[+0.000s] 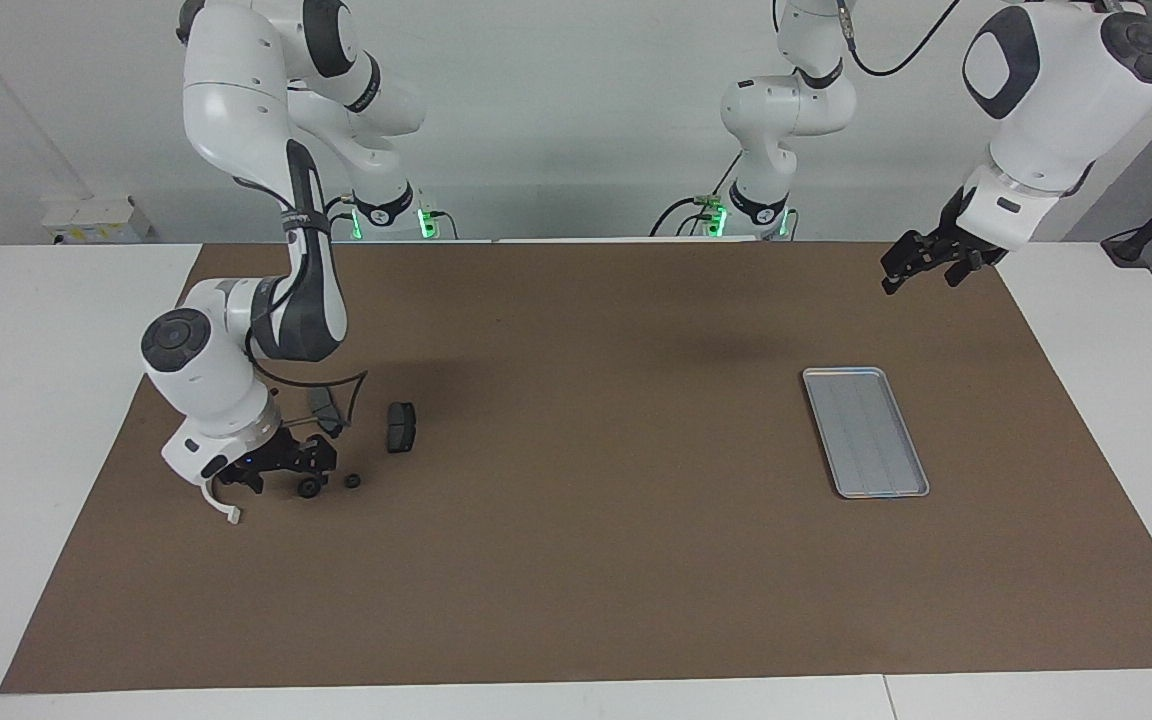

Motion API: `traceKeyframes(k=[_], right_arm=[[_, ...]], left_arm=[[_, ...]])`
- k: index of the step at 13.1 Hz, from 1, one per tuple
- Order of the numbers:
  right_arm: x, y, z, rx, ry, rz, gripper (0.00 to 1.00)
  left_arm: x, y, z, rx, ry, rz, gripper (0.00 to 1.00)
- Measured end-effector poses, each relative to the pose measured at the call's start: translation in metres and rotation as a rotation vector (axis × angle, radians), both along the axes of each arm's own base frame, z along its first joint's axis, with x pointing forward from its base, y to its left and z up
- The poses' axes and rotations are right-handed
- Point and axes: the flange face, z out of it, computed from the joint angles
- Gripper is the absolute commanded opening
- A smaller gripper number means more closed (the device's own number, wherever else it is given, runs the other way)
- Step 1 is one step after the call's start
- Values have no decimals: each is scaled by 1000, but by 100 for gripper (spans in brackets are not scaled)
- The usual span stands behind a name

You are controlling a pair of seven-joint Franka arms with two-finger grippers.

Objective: Pick bearing gear from pile to tray
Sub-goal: 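Grasp the black bearing farther from the robot with the right gripper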

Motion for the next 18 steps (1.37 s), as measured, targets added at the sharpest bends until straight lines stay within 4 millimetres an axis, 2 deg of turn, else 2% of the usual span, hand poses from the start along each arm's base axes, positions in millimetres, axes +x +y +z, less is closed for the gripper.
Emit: traceKeyframes(k=[3, 5, 12, 14, 16, 18], right_arm=[[1, 1, -10, 0, 6, 2, 99], [1, 2, -14, 1, 10, 3, 99], [0, 6, -28, 2, 27, 9, 98], [-1, 6, -32, 2, 35, 10, 95], [-3, 6, -35, 3, 41, 10, 80], [-4, 6, -37, 3, 46, 10, 56]], left_arm=[[-8, -3, -20, 0, -19, -3, 100], [-14, -3, -26, 0, -13, -4, 100], [-19, -4, -26, 0, -10, -6, 100], [-19, -4, -26, 0, -8, -6, 100], [-21, -4, -26, 0, -3, -6, 100], [-23, -4, -24, 0, 7, -7, 100]])
